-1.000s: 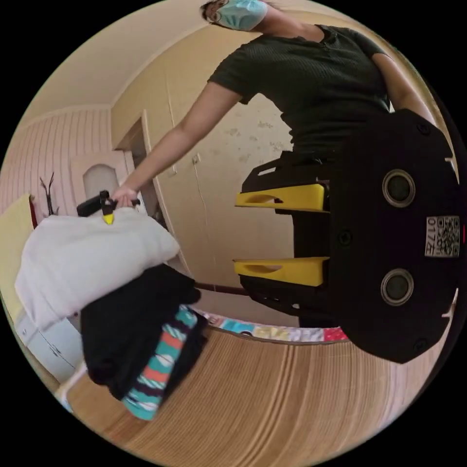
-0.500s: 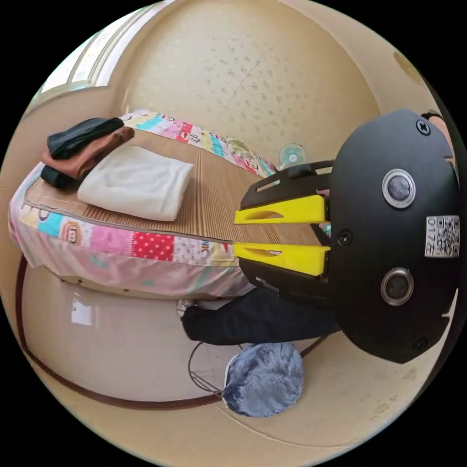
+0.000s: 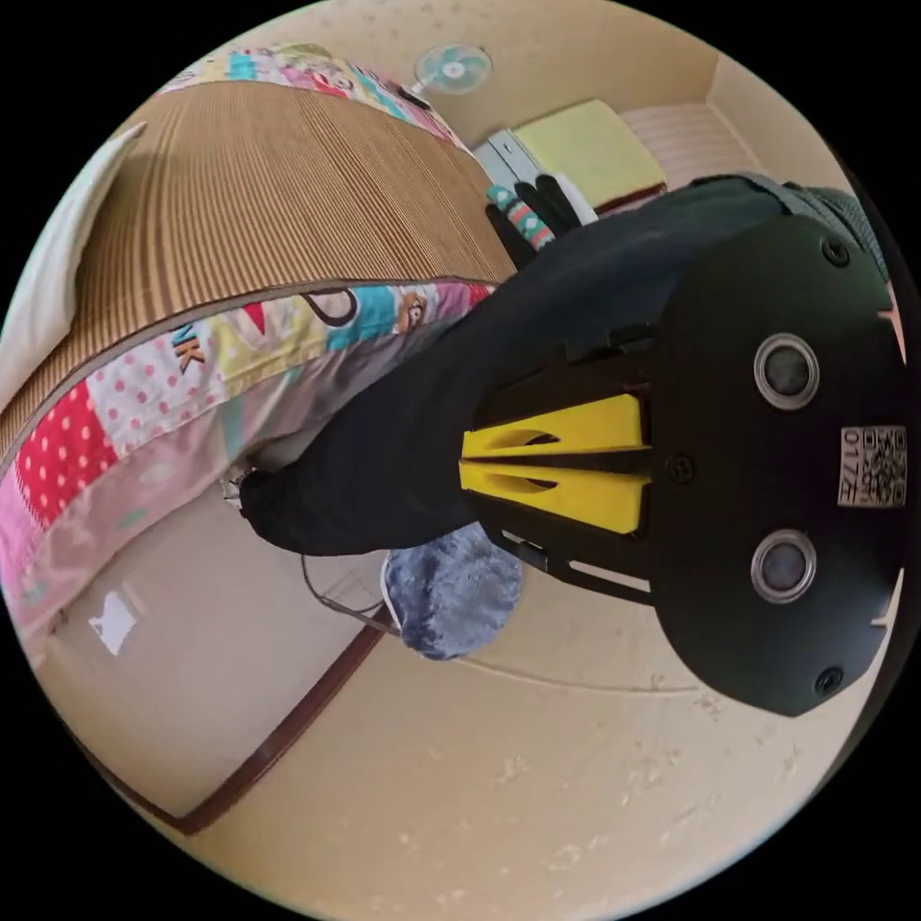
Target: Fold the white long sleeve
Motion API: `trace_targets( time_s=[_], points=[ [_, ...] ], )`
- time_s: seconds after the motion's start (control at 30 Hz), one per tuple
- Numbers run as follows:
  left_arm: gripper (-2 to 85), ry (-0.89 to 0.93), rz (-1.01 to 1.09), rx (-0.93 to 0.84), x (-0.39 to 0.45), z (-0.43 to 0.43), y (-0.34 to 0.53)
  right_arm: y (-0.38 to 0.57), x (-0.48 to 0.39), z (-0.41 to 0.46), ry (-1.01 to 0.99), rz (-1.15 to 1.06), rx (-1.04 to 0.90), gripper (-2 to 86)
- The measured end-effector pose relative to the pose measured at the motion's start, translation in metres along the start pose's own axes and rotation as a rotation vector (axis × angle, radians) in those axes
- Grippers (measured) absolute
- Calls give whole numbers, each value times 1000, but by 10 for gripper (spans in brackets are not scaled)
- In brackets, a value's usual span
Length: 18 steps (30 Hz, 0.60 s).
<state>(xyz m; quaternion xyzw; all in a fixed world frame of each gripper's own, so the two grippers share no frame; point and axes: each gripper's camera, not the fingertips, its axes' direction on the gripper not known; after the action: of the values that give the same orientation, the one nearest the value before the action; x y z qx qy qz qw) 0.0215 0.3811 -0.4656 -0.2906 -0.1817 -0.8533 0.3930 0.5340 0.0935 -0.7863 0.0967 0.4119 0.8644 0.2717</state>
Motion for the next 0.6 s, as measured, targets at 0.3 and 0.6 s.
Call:
trace_targets(
  time_s=[0.3,0.6],
  points=[
    [4,-236,222,198,-8,-86,27,119,-58,229,-116,-294,-922,4],
    [38,208,223,190,-109,-87,37,211,-13,223,-7,-395,-1085,4]
  ],
)
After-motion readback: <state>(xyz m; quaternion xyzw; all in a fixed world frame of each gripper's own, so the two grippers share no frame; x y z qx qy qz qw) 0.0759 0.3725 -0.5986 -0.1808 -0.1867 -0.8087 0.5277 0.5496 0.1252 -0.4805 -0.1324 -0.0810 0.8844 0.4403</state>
